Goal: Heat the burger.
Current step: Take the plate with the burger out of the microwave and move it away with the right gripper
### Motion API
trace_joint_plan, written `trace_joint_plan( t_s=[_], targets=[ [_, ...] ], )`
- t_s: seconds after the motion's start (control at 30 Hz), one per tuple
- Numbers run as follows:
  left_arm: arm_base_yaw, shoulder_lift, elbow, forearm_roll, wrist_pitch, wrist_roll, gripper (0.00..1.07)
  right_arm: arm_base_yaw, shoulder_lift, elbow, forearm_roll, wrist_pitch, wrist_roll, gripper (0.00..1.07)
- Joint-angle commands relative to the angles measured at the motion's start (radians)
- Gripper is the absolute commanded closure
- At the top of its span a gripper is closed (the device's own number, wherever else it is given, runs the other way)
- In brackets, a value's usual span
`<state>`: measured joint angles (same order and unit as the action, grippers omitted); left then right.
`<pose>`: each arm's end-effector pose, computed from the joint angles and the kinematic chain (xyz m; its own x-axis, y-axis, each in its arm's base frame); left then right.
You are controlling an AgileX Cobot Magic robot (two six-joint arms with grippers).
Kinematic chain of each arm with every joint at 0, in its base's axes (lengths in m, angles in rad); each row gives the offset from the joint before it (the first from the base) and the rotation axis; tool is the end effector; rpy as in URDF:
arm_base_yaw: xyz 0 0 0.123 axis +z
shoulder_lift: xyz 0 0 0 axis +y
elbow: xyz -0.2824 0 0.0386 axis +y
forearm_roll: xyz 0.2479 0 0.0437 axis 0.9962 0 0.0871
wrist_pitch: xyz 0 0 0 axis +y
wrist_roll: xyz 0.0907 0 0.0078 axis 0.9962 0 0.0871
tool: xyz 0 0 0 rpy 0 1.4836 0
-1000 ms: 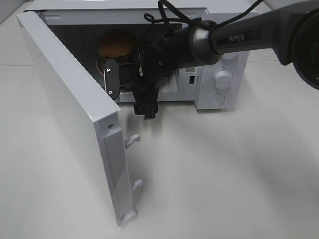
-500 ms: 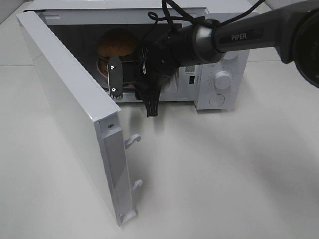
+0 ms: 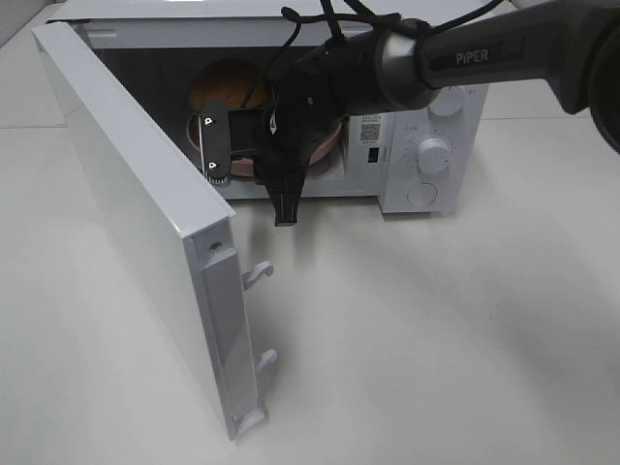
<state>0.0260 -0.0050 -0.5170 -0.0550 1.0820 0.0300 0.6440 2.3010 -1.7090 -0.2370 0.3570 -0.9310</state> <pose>-0.0085 -0.0046 0.2802 -0.4546 -0.0077 -0.8907 0.0191 0.9996 -0.0184 0.4098 0.2983 0.1372 0.2635 -0.9415 -0.2102 -0.7755 -0.0772 -0.6266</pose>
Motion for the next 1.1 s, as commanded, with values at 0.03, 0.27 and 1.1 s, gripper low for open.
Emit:
trace_joint_plan(
  t_s=[0.03,0.27,1.1],
  targets=[
    [0.002,-0.004,0.0,-0.001,-0.011,0.001,0.09,0.01,-0.024,0.003,0.049,0.09,-0.026,1.07],
    [0.002,-0.004,0.0,-0.001,-0.011,0.001,0.09,0.033,-0.062,0.006,0.109,0.158,-0.162,1.07],
    [0.002,-0.004,0.0,-0.001,-0.011,0.002,0.09,0.045,-0.256,0.183,-0.021,0.141,-0.16,1.07]
  ],
)
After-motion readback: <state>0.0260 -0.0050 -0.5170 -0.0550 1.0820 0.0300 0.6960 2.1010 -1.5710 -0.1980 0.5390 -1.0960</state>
